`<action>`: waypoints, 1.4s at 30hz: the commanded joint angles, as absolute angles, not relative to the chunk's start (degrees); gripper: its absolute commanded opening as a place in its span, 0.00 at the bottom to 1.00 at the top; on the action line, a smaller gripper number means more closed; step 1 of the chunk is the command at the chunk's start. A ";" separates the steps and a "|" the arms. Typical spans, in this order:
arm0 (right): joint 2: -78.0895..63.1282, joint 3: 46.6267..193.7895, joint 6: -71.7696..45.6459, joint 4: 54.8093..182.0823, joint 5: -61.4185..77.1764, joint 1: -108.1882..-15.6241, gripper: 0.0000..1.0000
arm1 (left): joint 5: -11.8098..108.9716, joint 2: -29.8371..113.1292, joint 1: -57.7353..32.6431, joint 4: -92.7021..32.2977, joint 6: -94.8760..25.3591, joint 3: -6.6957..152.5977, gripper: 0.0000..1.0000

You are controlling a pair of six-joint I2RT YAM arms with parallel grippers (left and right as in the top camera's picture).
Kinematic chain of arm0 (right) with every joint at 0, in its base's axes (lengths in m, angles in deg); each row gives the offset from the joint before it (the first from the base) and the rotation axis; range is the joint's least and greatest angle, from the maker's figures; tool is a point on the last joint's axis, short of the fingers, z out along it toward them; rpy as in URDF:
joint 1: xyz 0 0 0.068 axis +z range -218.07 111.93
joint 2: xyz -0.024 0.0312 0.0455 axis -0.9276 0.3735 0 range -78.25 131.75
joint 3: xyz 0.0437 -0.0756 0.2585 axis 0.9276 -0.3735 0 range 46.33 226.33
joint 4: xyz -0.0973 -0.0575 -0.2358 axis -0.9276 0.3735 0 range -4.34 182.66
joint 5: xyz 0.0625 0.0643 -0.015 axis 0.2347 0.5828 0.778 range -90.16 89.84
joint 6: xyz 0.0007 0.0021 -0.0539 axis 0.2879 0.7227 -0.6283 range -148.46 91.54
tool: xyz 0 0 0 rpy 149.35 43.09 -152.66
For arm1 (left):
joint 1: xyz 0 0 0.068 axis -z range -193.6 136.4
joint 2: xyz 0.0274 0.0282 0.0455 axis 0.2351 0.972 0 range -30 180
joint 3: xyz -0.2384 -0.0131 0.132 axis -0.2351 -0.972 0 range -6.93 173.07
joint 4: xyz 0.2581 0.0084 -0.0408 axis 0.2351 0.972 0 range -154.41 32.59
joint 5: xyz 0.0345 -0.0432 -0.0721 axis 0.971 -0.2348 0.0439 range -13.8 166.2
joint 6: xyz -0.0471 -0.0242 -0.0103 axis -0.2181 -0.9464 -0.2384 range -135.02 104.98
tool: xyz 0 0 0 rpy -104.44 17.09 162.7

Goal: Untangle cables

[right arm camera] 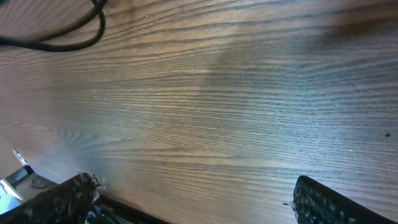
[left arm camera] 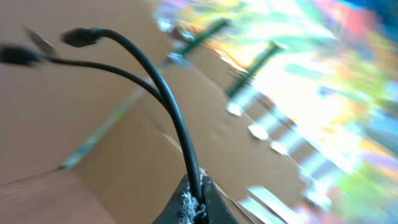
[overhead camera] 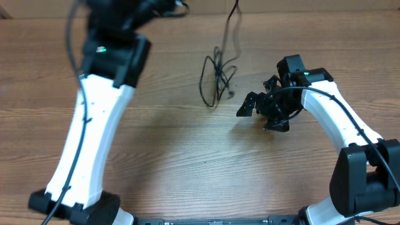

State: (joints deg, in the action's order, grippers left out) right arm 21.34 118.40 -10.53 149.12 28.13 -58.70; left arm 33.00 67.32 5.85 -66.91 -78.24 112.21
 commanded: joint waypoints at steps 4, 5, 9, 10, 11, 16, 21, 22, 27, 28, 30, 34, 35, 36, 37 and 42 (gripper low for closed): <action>21.27 119.04 -19.79 146.98 34.64 -58.75 1.00 | 25.76 64.98 4.34 -56.55 -96.71 113.34 0.04; 21.27 119.04 -20.93 146.37 36.57 -58.75 1.00 | 26.46 64.98 4.34 -55.85 -98.53 113.34 0.04; 21.27 119.04 -16.86 141.97 39.67 -58.75 1.00 | 28.89 64.85 4.32 -55.83 -99.44 113.36 0.04; 21.27 119.04 -15.16 141.06 39.67 -58.75 1.00 | 29.46 64.85 4.32 -55.63 -99.25 113.34 0.04; 21.27 119.04 -13.06 139.96 39.58 -58.75 1.00 | 29.87 64.85 4.32 -55.37 -99.25 113.34 0.04; 21.27 119.04 -10.00 136.44 37.68 -58.75 0.95 | 30.85 64.85 4.32 -51.59 -99.20 113.34 0.04; 21.64 119.04 -12.58 138.94 36.96 -57.28 0.94 | 31.86 64.85 4.32 -49.95 -99.27 113.34 0.04; 21.64 119.04 -13.96 139.22 36.96 -56.41 0.95 | 32.12 64.85 4.32 -49.95 -99.27 113.34 0.05; 21.64 119.04 -12.65 137.95 31.39 -50.94 0.99 | 33.63 64.85 4.32 -49.62 -99.27 113.34 0.04; 21.69 119.04 -9.00 137.76 28.70 -49.59 0.96 | 33.63 64.85 4.32 -49.62 -99.27 113.34 0.04; 21.69 119.04 -2.85 138.13 26.60 -47.49 0.88 | 33.91 64.85 4.32 -49.58 -99.25 113.34 0.04; 21.69 119.04 0.29 138.22 26.84 -42.77 0.88 | 39.14 64.85 3.53 -45.45 -99.25 113.34 0.04; 21.69 119.04 0.29 138.22 26.82 -41.90 0.89 | 40.06 64.85 3.05 -44.38 -99.25 113.34 0.04; 21.69 119.04 0.31 138.22 26.82 -41.22 0.88 | 40.80 64.85 2.55 -43.11 -99.25 113.34 0.04; 21.69 119.04 0.47 138.19 26.82 -40.32 0.89 | 41.06 64.85 1.74 -41.49 -99.29 113.34 0.04; 21.75 119.04 2.02 138.00 25.57 -36.48 0.88 | 41.04 64.85 -0.30 -40.46 -101.96 113.34 0.04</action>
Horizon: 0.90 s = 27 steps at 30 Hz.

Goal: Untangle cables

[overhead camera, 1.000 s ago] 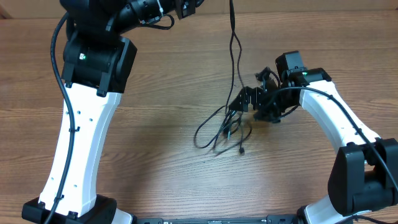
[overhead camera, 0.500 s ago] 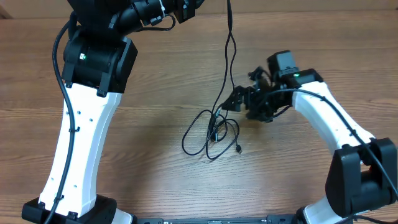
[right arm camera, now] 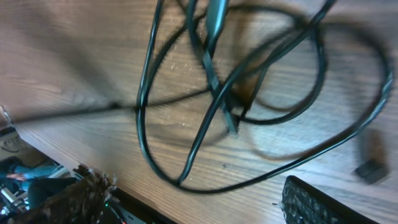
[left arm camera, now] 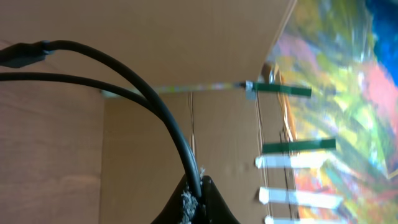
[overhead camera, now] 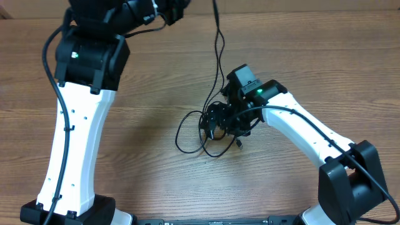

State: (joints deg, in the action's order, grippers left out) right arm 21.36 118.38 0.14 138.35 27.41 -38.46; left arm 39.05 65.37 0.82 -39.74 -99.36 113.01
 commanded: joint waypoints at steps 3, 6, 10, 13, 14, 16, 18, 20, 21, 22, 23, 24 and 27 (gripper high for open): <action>21.75 119.04 2.17 137.19 21.27 -33.72 0.89 | 42.59 64.85 -1.43 -41.10 -103.18 113.34 0.04; 21.84 119.04 6.89 136.36 14.75 -31.06 0.88 | 41.65 64.85 -2.57 -40.55 -103.99 113.34 0.05; 23.35 119.04 7.61 133.04 11.89 -27.40 0.80 | 41.50 64.85 -3.11 -39.79 -105.52 113.34 0.04; 25.36 119.04 7.79 132.20 9.70 -25.70 0.77 | 41.46 64.85 -3.53 -39.81 -107.23 113.34 0.04; 25.97 119.04 7.79 132.10 9.44 -25.31 0.73 | 41.37 64.85 -3.88 -39.76 -107.20 113.34 0.04; 27.02 119.04 7.79 131.92 9.29 -24.85 0.62 | 41.11 64.85 -4.56 -38.85 -107.18 113.34 0.04; 27.44 119.04 7.79 131.90 9.27 -24.67 0.46 | 40.54 64.85 -5.39 -38.02 -107.18 113.34 0.04; 27.52 119.04 7.81 131.86 9.31 -24.67 0.44 | 40.14 64.85 -6.39 -37.10 -107.20 113.34 0.03; 27.52 119.04 7.79 131.88 9.29 -24.67 0.42 | 40.14 64.85 -6.79 -36.92 -107.20 113.34 0.04; 27.52 119.04 7.79 132.03 9.29 -24.67 0.32 | 40.12 64.85 -7.31 -36.73 -107.18 113.34 0.04; 27.52 119.04 7.79 132.10 9.33 -24.67 0.27 | 40.17 64.85 -7.49 -36.38 -107.16 113.34 0.04; 27.52 119.04 7.79 132.25 9.38 -24.67 0.19 | 40.19 64.85 -7.70 -35.94 -107.07 113.34 0.04; 27.52 119.37 7.77 133.14 11.54 -24.78 0.04 | 40.87 64.85 -7.90 -32.86 -103.33 113.34 0.04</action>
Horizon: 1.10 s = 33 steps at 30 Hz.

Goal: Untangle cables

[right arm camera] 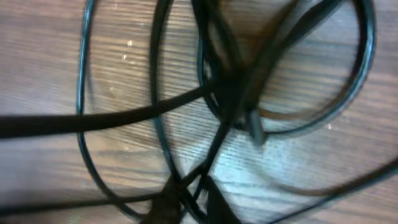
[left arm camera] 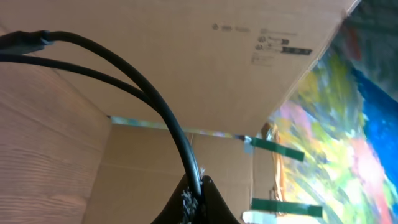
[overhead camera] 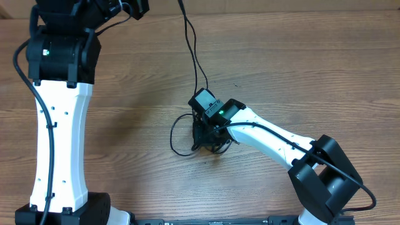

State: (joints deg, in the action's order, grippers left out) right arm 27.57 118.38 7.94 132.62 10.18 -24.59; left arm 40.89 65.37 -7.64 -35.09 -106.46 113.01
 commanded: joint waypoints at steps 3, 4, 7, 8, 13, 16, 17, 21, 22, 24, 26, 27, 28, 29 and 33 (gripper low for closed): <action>27.50 121.97 7.77 136.07 13.77 -25.26 0.04 | 45.67 64.85 -8.01 -24.86 -98.18 113.34 0.04; 27.46 123.52 7.75 137.82 13.88 -25.48 0.04 | 48.30 64.85 -8.01 -21.43 -96.80 113.34 0.04; 26.89 130.16 6.54 144.97 13.62 -26.44 0.04 | 58.98 64.89 -7.99 -11.46 -90.81 113.34 0.04; 26.71 132.76 5.74 147.42 13.51 -26.73 0.04 | 63.01 64.98 -7.95 -8.23 -88.19 113.34 0.04; 25.84 146.14 2.54 157.86 10.75 -27.30 0.04 | 80.14 65.81 -7.95 7.69 -82.20 113.28 0.05; 25.40 154.16 2.57 162.74 4.94 -27.30 0.04 | 90.74 66.73 -7.95 15.27 -80.69 113.23 0.06; 25.32 156.04 2.57 163.74 3.30 -27.30 0.04 | 92.67 66.97 -7.95 16.84 -80.19 113.23 0.06; 25.25 165.75 3.05 167.46 -6.78 -27.30 0.04 | 94.59 68.74 -7.95 22.29 -77.61 113.23 0.04; 25.25 167.01 3.02 167.72 -8.46 -27.30 0.04 | 94.39 69.07 -7.95 23.12 -77.28 113.23 0.04; 25.25 169.46 3.07 168.38 -11.87 -27.30 0.03 | 93.23 69.81 -7.88 24.80 -76.21 113.23 0.13; 25.25 170.88 3.05 168.77 -13.75 -27.30 0.04 | 91.46 70.64 -7.90 25.96 -74.86 113.23 0.17; 25.25 171.52 3.05 168.90 -13.88 -27.30 0.04 | 89.93 71.05 -7.90 26.20 -73.65 113.23 0.17; 25.25 171.89 3.07 168.92 -13.64 -27.30 0.04 | 88.38 71.43 -7.88 26.22 -72.45 113.23 0.19; 25.25 172.28 3.05 168.88 -13.01 -27.30 0.04 | 86.11 71.75 -7.88 26.22 -70.72 113.23 0.20; 25.25 176.35 -0.32 168.51 -2.27 -27.30 0.04 | 79.73 73.59 -7.90 26.24 -67.05 113.23 0.52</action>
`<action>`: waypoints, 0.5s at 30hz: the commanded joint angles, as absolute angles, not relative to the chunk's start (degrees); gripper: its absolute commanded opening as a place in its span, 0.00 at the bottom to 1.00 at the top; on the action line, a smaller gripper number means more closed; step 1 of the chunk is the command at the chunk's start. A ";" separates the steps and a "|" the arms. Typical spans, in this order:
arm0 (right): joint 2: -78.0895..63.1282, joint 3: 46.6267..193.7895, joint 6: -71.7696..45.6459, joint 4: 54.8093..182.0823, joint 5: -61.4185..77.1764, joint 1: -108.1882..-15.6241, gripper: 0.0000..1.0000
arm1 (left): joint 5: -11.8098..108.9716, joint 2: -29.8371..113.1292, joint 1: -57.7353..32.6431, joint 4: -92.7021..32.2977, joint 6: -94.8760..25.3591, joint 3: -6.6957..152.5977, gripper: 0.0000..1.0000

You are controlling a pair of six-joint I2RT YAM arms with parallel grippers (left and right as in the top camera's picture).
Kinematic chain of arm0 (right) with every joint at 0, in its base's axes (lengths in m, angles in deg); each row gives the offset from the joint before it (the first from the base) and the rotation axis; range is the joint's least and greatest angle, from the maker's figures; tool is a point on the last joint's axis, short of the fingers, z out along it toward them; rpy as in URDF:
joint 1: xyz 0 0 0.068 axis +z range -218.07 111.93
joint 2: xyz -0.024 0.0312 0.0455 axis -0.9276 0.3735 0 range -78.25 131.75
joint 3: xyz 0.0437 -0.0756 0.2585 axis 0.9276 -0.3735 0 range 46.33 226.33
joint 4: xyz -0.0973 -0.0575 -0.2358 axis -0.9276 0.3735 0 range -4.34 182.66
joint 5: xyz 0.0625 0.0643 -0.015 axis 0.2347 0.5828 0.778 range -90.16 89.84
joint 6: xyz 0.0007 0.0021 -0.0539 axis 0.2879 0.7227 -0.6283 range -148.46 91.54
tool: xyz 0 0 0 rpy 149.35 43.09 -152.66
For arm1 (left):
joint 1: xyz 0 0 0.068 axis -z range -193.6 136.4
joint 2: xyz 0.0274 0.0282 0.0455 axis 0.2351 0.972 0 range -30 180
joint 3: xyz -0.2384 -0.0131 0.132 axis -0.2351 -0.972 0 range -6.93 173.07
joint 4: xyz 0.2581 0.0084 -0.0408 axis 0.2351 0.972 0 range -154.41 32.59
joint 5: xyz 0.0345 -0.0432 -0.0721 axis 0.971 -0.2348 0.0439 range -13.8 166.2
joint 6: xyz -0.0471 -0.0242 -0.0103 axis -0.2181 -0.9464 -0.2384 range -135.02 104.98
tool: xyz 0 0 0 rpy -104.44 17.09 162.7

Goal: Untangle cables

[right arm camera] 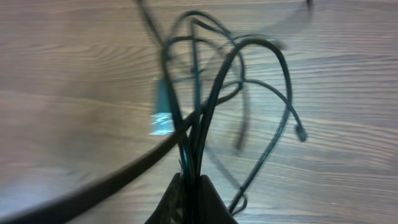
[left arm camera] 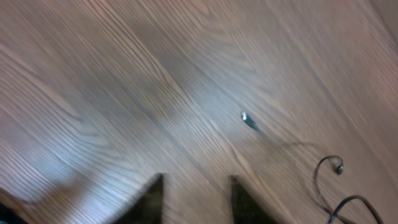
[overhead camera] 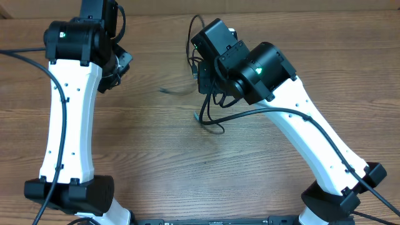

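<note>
A bundle of thin black cables (right arm camera: 217,93) hangs in loops from my right gripper (right arm camera: 192,180), which is shut on it and raised above the table. In the overhead view the right gripper (overhead camera: 206,78) is at the back middle, and the cables (overhead camera: 209,115) trail down to the wood. A silver plug (right arm camera: 161,115) dangles among the loops. My left gripper (left arm camera: 196,179) is open with nothing between its fingers, low over bare wood at the back left. A small loose plug end (left arm camera: 249,120) lies ahead of it, and a cable loop (left arm camera: 329,180) shows to its right.
The wooden table (overhead camera: 144,162) fills the views. A cable end (overhead camera: 165,90) lies between the two arms. The left arm's white links (overhead camera: 65,125) stand at the left, and the right arm's links (overhead camera: 312,144) cross the right half.
The left gripper was shut on black cables held high; now it is open, low over the table. The right gripper was down on the tangle; now it is raised with the bundle.
The left gripper held cable ends high while the right gripper stood open to the right of the tangle. Then the right gripper was open over the tangle, then down in it. Now the right holds the bundle lifted and the left has let go.
</note>
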State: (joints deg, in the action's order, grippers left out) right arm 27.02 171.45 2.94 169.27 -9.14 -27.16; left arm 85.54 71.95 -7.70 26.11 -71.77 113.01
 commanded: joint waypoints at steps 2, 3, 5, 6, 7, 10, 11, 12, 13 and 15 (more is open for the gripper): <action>25.23 179.95 -3.25 169.08 1.73 -27.30 0.06 | 79.27 74.49 -7.90 26.29 -66.79 113.23 0.69; 25.23 180.92 -3.23 169.71 1.75 -27.30 0.08 | 78.77 74.62 -7.90 26.33 -65.89 113.23 0.69; 25.23 181.79 -3.18 170.67 1.70 -27.30 0.08 | 77.19 74.68 -7.90 26.35 -63.31 113.23 0.71; 25.25 181.77 -2.75 171.11 1.64 -27.27 0.07 | 76.06 74.68 -7.90 26.33 -61.81 113.23 0.71; 25.34 181.55 -2.09 171.42 1.55 -27.30 0.05 | 75.44 74.68 -7.90 26.35 -61.11 113.23 0.71; 25.47 179.01 0.99 171.94 -1.20 -27.27 0.04 | 73.32 74.68 -7.88 26.40 -60.08 113.23 0.73; 25.47 177.27 1.74 172.18 -1.99 -27.30 0.03 | 71.49 74.68 -7.88 26.59 -59.42 113.23 0.74; 25.47 176.78 1.71 172.33 -2.01 -27.30 0.04 | 70.57 74.68 -7.88 26.83 -58.64 113.23 0.75; 25.47 176.72 1.69 172.75 -2.27 -27.30 0.04 | 70.07 74.70 -7.88 27.05 -57.70 113.23 0.77; 25.47 176.74 1.71 173.32 -4.13 -27.30 0.17 | 70.09 74.70 -7.84 27.80 -55.53 113.23 0.79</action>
State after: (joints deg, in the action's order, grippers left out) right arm 26.28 177.07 0.64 172.90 -1.09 -27.21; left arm 73.06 74.38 -7.70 26.90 -60.60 113.01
